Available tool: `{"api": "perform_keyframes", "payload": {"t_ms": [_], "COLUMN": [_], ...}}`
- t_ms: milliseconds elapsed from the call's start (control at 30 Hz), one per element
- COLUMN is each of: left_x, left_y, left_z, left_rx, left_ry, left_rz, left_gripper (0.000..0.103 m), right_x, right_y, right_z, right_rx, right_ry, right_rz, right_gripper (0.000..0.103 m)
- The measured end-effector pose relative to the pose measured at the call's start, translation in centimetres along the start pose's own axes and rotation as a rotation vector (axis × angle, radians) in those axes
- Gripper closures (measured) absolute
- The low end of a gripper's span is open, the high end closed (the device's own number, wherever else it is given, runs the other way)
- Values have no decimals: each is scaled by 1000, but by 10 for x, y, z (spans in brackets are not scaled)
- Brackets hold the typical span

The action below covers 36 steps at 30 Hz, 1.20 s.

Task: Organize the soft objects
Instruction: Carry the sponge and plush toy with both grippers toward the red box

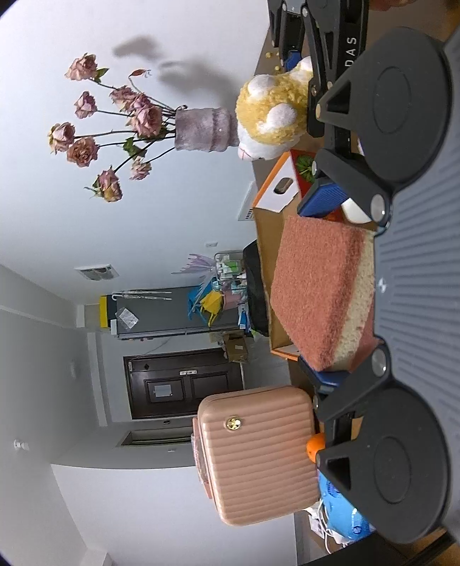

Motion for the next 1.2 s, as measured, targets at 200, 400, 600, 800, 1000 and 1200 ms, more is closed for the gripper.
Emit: {"api": "perform_keyframes", "payload": {"t_ms": [200, 400, 600, 800, 1000, 1200], "left_x": [15, 34, 60, 87, 106, 124], "left_y": [8, 14, 28, 38, 41, 44], "left_z": [14, 27, 36, 43, 48, 56], "left_rx": [-25, -51, -90, -112, -114, -101], "left_ry": [-18, -36, -30, -14, -10, -9], "left_rz": [-5, -18, -10, -5, 1, 3], "left_gripper": [19, 19, 19, 19, 19, 19], "right_x": [16, 34, 54, 75, 96, 119], "right_y": [-1, 0, -5, -15, -24, -31], "right_z": [13, 27, 36, 40, 45, 53], "right_rx": [-9, -20, -14, -17, -20, -25], "right_ry": [-10, -24, -26, -10, 6, 11], "right_rz": [-3, -6, -13, -24, -35, -44], "right_gripper": [58, 58, 58, 58, 58, 58]}}
Point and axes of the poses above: each gripper's, at about its wrist camera, not at the fingertips, and x roughly the way its jaws point, y to its left, z to its top, the point moved 7 cm from there along x, roughly the way its jaws point, and after that the axes turned 6 degrees about y, right-handed, at the moved point
